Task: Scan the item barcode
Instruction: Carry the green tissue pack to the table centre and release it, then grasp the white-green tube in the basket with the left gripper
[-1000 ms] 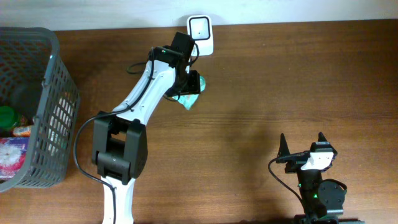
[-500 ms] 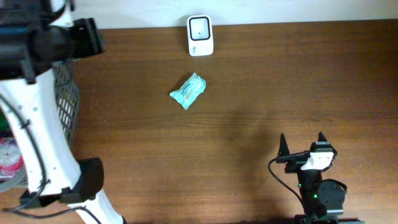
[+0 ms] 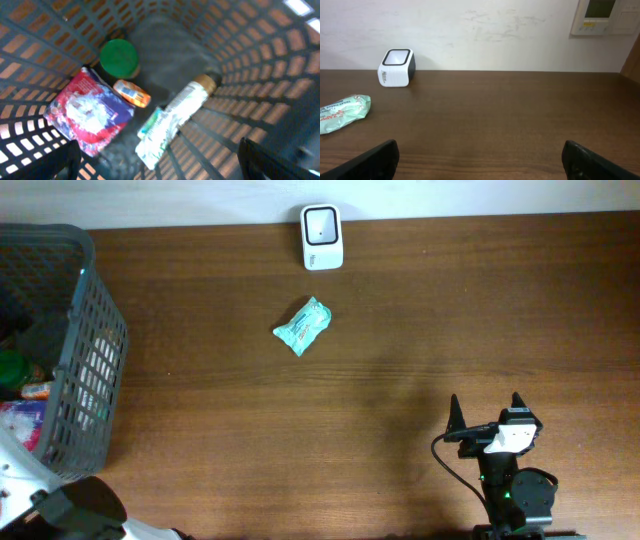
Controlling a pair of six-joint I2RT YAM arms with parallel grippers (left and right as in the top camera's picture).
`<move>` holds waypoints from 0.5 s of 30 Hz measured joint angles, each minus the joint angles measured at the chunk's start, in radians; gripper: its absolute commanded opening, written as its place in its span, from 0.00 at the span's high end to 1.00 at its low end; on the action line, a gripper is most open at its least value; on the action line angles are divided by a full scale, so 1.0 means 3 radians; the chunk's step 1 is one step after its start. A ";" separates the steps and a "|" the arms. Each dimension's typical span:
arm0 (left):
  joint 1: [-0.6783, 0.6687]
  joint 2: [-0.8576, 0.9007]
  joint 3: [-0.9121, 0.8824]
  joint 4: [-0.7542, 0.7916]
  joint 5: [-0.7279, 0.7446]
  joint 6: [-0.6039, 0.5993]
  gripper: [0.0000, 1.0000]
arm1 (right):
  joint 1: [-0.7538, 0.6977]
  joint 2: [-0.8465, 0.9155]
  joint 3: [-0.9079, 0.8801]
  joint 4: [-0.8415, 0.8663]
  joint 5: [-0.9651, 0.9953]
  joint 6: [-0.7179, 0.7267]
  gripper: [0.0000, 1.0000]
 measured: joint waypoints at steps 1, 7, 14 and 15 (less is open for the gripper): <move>0.0080 0.0043 -0.0048 0.0057 -0.0001 0.0001 0.08 | 0.0000 0.0000 0.0000 0.0000 -0.0001 0.0000 0.01; 0.0200 0.0551 -0.0070 -0.0088 0.0051 0.0027 0.28 | 0.0000 0.0000 0.0000 0.0000 -0.0001 0.0001 0.01; 0.0136 0.1141 -0.0244 -0.0154 0.0558 0.0509 0.28 | 0.0000 0.0000 0.0000 0.0000 0.0000 0.0001 0.01; 0.0100 0.1177 -0.0389 -0.0036 0.0576 0.0544 0.28 | 0.0000 0.0000 0.0000 0.0000 0.0000 0.0001 0.01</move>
